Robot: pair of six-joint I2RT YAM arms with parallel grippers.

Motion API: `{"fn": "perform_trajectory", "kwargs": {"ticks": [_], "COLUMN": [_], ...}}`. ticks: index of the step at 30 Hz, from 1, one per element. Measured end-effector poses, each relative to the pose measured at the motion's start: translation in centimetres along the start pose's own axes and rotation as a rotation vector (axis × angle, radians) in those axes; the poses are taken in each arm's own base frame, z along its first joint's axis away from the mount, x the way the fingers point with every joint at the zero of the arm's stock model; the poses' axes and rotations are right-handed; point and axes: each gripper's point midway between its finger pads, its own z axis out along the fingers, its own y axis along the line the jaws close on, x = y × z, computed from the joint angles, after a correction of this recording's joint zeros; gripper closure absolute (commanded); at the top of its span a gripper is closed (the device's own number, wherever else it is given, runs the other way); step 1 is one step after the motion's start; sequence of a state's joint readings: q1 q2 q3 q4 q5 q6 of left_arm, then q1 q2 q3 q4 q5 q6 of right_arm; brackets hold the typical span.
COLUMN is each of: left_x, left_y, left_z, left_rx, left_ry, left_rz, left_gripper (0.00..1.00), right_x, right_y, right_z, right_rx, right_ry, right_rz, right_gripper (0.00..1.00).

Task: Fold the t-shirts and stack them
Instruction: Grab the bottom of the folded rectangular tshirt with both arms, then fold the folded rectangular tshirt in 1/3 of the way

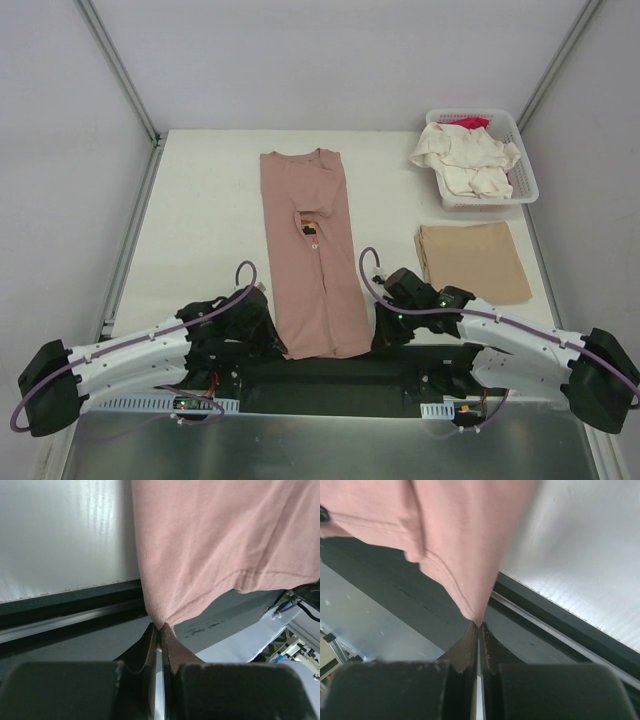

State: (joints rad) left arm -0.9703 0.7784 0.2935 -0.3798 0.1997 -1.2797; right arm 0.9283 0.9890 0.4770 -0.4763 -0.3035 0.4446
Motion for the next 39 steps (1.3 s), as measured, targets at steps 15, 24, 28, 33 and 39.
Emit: {"fn": "perform_trajectory", "kwargs": {"ticks": [15, 24, 28, 33, 39], "left_x": [-10.4, -18.0, -20.2, -23.0, -25.3], "left_y": [-7.2, -9.7, -9.8, -9.8, -8.7], "left_z": [-3.7, -5.6, -6.0, -5.8, -4.6], "left_rx": [0.027, -0.008, -0.029, -0.060, -0.104], "left_ry": [-0.292, -0.405, -0.430, -0.435, -0.408], "left_rz": [-0.006, 0.017, 0.019, 0.015, -0.016], "left_gripper": [1.00, 1.00, 1.00, 1.00, 1.00], "right_x": [-15.3, -23.3, -26.5, -29.3, -32.5], "right_y": [6.3, 4.9, 4.1, 2.9, 1.7], "right_z": [-4.5, -5.3, -5.4, -4.8, -3.3], "right_rx": [0.034, 0.101, 0.122, 0.144, 0.155], "right_ry": [-0.288, -0.359, -0.376, -0.374, -0.352], "right_rz": [-0.161, -0.144, -0.145, -0.147, -0.151], "right_gripper": [0.99, 0.99, 0.99, 0.99, 0.99]}}
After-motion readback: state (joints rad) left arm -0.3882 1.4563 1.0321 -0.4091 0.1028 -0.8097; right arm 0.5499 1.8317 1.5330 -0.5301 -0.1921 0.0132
